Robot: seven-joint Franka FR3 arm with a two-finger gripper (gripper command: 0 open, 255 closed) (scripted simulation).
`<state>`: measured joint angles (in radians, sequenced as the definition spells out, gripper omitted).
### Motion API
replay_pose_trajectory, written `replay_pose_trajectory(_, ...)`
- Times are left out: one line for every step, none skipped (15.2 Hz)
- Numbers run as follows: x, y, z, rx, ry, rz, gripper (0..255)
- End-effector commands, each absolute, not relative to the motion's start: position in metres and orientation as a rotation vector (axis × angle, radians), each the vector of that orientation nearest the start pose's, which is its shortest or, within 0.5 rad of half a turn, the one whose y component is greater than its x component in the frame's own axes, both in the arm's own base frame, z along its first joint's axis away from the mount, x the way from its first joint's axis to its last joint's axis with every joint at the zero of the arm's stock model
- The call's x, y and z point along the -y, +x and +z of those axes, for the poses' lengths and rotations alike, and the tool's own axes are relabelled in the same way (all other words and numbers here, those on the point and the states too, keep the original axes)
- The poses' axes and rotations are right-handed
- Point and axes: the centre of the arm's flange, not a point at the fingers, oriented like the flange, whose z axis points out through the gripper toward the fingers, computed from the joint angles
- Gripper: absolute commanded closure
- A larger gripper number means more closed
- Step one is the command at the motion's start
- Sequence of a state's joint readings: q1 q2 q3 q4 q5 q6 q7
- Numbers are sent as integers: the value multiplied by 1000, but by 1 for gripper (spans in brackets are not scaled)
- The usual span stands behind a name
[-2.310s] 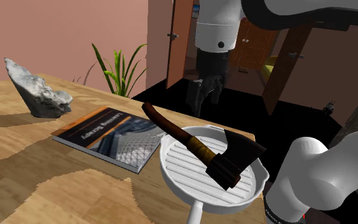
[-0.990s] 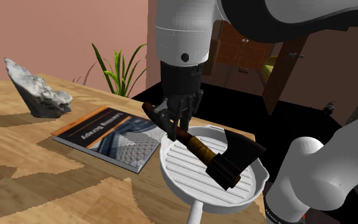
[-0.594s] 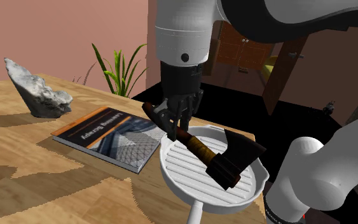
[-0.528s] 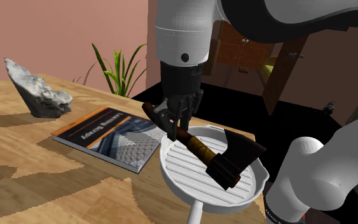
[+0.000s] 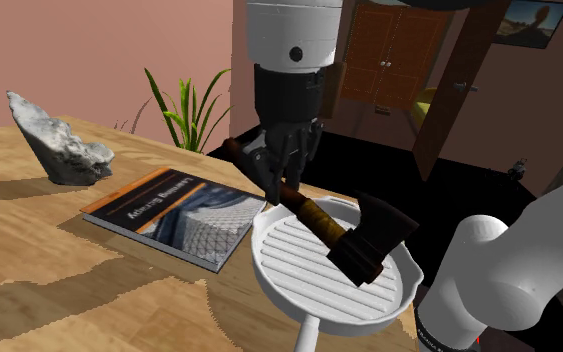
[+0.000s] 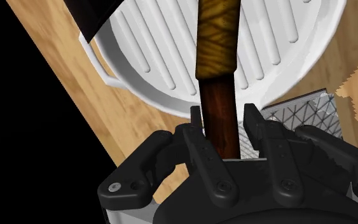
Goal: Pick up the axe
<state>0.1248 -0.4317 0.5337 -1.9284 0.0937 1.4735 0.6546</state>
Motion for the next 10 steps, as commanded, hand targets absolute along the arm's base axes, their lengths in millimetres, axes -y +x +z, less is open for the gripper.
replay_pose_trajectory(-305,301,637,-66,-3284,-16,255)
replay_pose_trajectory(-305,301,642,-66,-3284,-16,255)
replay_pose_trajectory(-305,301,647,-66,-3284,-16,255)
replay_pose_trajectory(-305,301,653,-66,-3284,-16,255)
replay_pose_trajectory(-305,301,658,-66,-3284,-16,255)
replay_pose_trajectory(-305,301,663,-66,-3284,-16,255)
replay_pose_trajectory(-305,301,669,-66,-3284,-16,255)
replay_pose_trajectory(-305,301,674,-66,-3284,-16,255)
replay_pose_trajectory(-305,301,675,-66,-3284,-16,255)
replay_pose_trajectory(-305,301,675,-66,-3284,-16,255)
